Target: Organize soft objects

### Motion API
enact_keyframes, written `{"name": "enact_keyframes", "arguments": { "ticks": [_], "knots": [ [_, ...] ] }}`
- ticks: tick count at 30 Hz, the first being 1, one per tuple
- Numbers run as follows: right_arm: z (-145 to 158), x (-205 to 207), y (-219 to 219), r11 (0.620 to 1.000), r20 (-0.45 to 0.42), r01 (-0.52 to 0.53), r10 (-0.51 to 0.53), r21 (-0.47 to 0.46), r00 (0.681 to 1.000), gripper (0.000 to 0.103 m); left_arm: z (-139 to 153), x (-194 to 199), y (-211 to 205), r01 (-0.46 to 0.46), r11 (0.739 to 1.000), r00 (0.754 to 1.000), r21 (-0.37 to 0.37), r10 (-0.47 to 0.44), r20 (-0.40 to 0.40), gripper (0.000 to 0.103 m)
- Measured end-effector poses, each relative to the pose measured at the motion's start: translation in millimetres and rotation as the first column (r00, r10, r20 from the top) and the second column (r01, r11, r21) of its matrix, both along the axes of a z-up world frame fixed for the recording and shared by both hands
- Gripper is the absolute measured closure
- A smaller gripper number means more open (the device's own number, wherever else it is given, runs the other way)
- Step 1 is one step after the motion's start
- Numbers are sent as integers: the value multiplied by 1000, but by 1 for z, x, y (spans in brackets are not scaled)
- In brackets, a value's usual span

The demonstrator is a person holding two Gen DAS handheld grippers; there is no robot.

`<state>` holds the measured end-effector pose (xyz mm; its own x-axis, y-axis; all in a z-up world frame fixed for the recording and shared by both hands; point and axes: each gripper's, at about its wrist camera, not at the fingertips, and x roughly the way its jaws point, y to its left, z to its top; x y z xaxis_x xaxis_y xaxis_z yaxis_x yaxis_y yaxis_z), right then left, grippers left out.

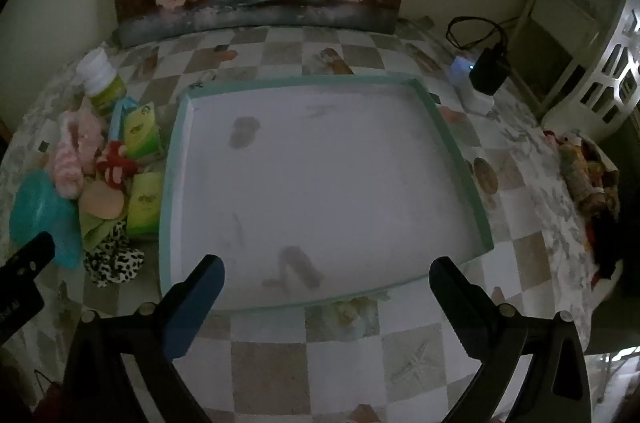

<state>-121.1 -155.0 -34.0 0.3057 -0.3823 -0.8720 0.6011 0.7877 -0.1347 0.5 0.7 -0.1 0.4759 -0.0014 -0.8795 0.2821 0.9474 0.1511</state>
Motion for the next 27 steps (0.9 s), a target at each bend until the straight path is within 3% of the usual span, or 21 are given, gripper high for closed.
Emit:
{"name": "enact_keyframes", "arguments": {
  "ticks": [3, 7, 18, 27],
  "knots": [
    [2, -1, -1, 1000, 4, 0, 0, -7, 1000, 0, -1, -5, -8, 8, 1000, 1000, 24, -8, 1, 0],
    [5, -3, -2, 1000, 15, 1, 0, -18, 1000, 0, 0, 4, 2, 23, 999, 999, -34, -25, -46, 0],
    [10, -6, 2, 1000, 23, -2, 2, -7, 1000, 0, -2, 2, -1, 34, 999, 999, -25, -34, -33, 0],
    [10, -8, 2, 1000, 31, 0, 0, -10, 1000, 0, -1, 1, -3, 59, 996, 996, -60, -62, -56, 0]
  ]
}}
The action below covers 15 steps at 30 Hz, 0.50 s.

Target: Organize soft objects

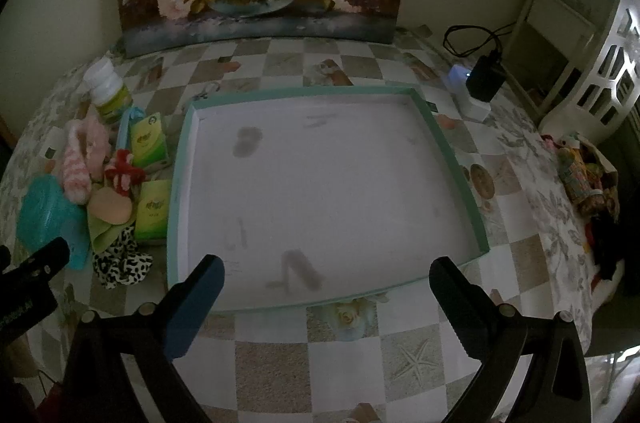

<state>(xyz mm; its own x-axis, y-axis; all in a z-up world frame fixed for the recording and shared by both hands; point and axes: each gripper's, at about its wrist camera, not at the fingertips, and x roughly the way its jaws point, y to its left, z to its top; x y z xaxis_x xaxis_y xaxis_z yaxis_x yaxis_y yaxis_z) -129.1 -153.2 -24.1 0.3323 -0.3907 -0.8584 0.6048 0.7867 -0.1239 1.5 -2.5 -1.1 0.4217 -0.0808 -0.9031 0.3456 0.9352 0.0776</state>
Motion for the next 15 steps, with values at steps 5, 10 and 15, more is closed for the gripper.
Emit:
{"name": "enact_keyframes", "arguments": {
  "ticks": [5, 10, 15],
  "knots": [
    [0, 0, -1, 1000, 0, -3, 3, -1, 1000, 0, 1, 0, 0, 20, 999, 1000, -38, -20, -9, 0],
    [0, 0, 0, 1000, 3, 1, -1, 0, 1000, 0, 1, -1, 0, 30, 997, 999, -65, -31, -12, 0],
    [0, 0, 0, 1000, 4, 0, 0, -3, 1000, 0, 0, 3, 7, -3, 995, 1000, -98, 1, -20, 0]
  ]
}}
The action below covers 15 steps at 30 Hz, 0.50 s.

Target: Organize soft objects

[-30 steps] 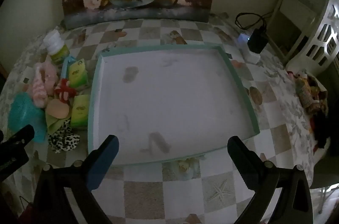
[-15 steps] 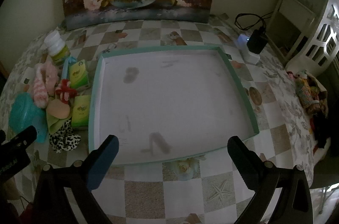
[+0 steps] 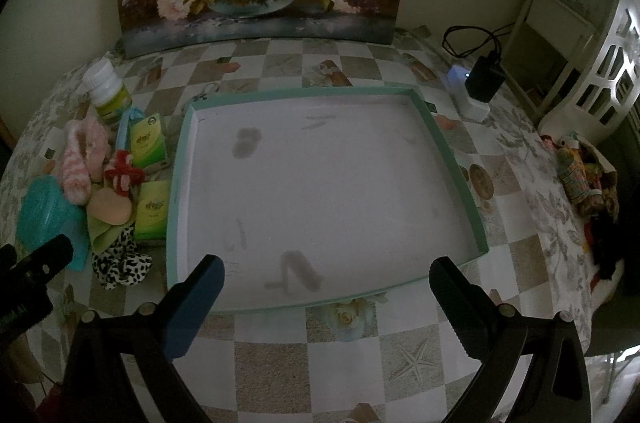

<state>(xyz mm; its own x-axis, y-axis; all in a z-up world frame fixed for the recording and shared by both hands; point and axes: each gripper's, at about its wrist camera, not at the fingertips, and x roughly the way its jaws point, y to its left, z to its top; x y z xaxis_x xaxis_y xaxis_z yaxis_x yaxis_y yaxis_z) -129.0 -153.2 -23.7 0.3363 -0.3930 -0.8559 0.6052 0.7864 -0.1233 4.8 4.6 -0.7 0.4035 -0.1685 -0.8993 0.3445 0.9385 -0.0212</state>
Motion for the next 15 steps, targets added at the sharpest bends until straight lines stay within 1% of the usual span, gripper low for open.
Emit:
{"name": "enact_keyframes", "arguments": {
  "ticks": [4, 7, 15],
  "knots": [
    [0, 0, 0, 1000, -1, 0, 0, 2, 1000, 0, -1, 0, 1, -5, 1000, 1000, -22, 5, 3, 0],
    [0, 0, 0, 1000, 0, 0, 0, 1, 1000, 0, 0, -1, 2, -6, 999, 1000, -51, 6, -3, 0],
    [0, 0, 0, 1000, 2, 0, 0, 1, 1000, 0, 1, 1, 5, -36, 994, 999, -106, 35, -11, 0]
  ]
}}
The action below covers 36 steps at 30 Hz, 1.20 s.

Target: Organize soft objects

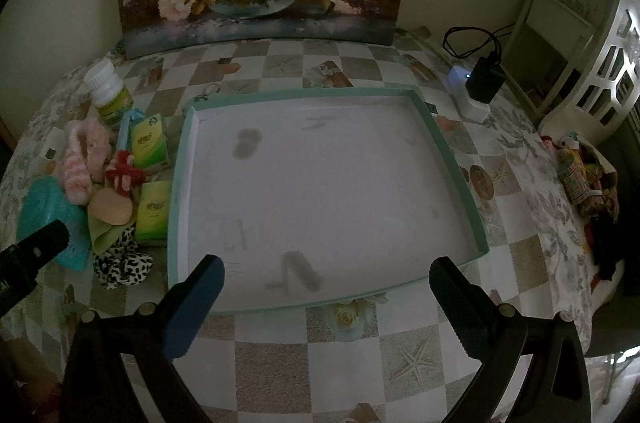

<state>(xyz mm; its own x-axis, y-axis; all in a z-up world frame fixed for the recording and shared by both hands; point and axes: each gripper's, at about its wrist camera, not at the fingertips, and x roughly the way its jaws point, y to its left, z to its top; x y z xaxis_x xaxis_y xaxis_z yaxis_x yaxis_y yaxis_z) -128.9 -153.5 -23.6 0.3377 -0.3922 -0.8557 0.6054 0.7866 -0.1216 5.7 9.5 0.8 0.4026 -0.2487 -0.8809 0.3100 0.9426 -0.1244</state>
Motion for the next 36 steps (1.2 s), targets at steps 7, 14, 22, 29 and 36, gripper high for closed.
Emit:
{"name": "enact_keyframes", "arguments": {
  "ticks": [7, 14, 22, 29, 36],
  "knots": [
    [0, 1, -1, 1000, 0, 0, 0, 0, 1000, 0, -1, 0, 1, -3, 1000, 1000, 7, 3, -1, 0],
    [0, 0, 0, 1000, 1, -1, 1, 0, 1000, 0, -4, -1, 1, 7, 999, 1000, 32, -7, -7, 0],
    [1, 1, 0, 1000, 2, -3, 3, 1, 1000, 0, -5, 0, 1, 11, 999, 1000, 44, -10, -17, 0],
    [-1, 0, 0, 1000, 6, -8, 8, 6, 1000, 0, -3, 0, -2, 20, 999, 1000, 47, -20, 5, 0],
    [-1, 0, 3, 1000, 16, -20, 20, 14, 1000, 0, -3, 1, 1, 1, 999, 1000, 52, -1, 7, 0]
  ]
}}
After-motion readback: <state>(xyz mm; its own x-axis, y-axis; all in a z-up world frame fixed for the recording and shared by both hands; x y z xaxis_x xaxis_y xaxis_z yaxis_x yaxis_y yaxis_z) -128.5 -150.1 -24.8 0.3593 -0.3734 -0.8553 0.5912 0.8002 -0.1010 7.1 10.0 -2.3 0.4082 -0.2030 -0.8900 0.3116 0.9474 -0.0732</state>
